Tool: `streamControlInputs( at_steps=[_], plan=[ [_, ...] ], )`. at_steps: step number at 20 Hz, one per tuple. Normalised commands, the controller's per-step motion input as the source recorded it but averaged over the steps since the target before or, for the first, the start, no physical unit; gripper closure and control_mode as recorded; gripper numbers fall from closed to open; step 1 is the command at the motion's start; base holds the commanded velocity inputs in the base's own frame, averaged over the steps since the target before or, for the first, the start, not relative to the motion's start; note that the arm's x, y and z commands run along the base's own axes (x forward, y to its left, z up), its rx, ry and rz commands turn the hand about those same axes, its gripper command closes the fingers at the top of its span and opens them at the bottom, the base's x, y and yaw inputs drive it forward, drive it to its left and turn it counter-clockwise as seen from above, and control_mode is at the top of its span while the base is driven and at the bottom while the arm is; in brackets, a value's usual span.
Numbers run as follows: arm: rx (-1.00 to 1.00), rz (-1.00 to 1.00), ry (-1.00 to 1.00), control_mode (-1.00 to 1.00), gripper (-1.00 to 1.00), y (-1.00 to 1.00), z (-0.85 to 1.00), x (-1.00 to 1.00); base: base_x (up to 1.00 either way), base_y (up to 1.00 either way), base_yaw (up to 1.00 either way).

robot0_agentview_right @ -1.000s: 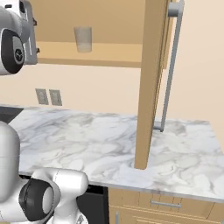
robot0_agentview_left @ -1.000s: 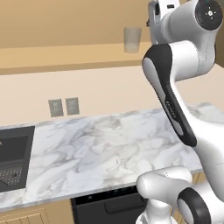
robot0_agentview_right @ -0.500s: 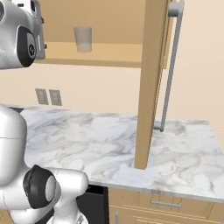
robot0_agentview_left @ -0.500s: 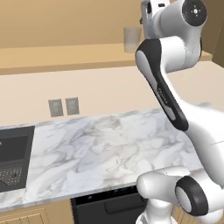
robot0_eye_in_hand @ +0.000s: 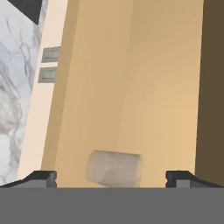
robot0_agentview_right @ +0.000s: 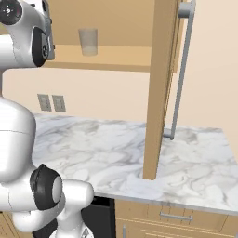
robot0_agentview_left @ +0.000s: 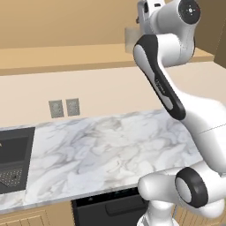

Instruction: There is a bowl on the dining counter. Grab a lemon wedge from the fridge and place it in the bowl. Then get the liquor bottle and glass cup from the cabinet and place them next to the bowl.

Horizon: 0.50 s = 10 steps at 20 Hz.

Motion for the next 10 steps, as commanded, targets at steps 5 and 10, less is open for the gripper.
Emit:
streamControlInputs(
  at_steps=[5,10],
  plan=[
    [0.0,0.0,0.0,-1.0,-1.0,0.0,0.0,0.17,0.0,0.0,0.0],
    [0.0,0.0,0.0,-1.0,-1.0,0.0,-0.02,0.2,0.0,0.0,0.0]
  ],
)
